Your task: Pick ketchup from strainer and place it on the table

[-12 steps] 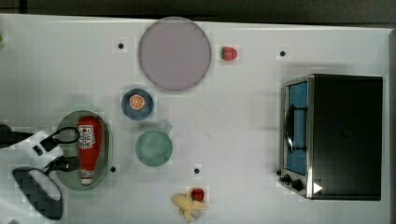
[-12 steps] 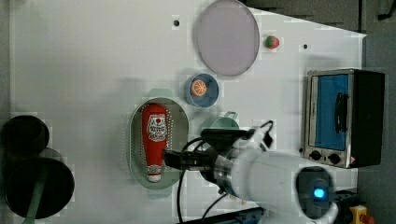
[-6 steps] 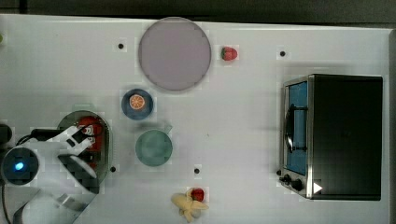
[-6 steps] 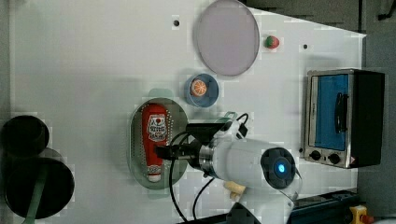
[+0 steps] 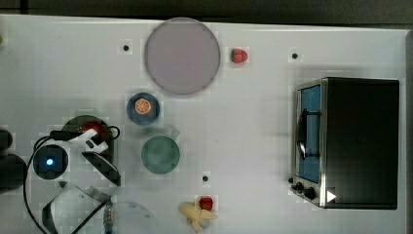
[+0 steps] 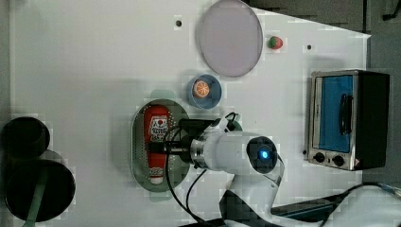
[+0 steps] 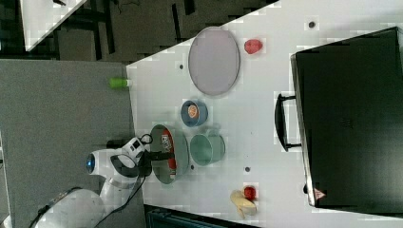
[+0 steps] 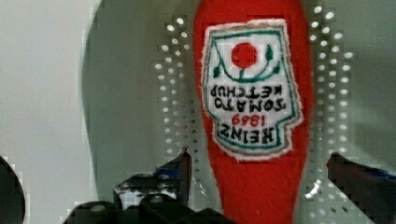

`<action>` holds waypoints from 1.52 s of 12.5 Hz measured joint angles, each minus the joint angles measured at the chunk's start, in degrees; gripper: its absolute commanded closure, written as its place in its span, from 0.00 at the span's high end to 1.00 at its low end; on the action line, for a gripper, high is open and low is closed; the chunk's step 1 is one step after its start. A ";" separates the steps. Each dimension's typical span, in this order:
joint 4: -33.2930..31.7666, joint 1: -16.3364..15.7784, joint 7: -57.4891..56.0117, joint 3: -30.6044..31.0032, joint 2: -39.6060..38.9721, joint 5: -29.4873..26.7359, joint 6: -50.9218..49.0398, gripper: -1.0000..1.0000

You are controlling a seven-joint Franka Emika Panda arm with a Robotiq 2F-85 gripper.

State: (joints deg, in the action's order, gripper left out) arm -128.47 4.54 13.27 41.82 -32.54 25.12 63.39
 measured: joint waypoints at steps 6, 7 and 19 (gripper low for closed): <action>4.36 -3.15 2.71 -4.22 -5.46 3.55 0.17 0.58; 4.81 -3.26 2.91 -4.08 -5.37 3.30 0.22 0.58; 11.64 -2.31 3.08 1.71 16.46 -15.30 -24.98 0.58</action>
State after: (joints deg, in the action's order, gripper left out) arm -116.83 2.23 16.35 43.53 -16.07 9.82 38.41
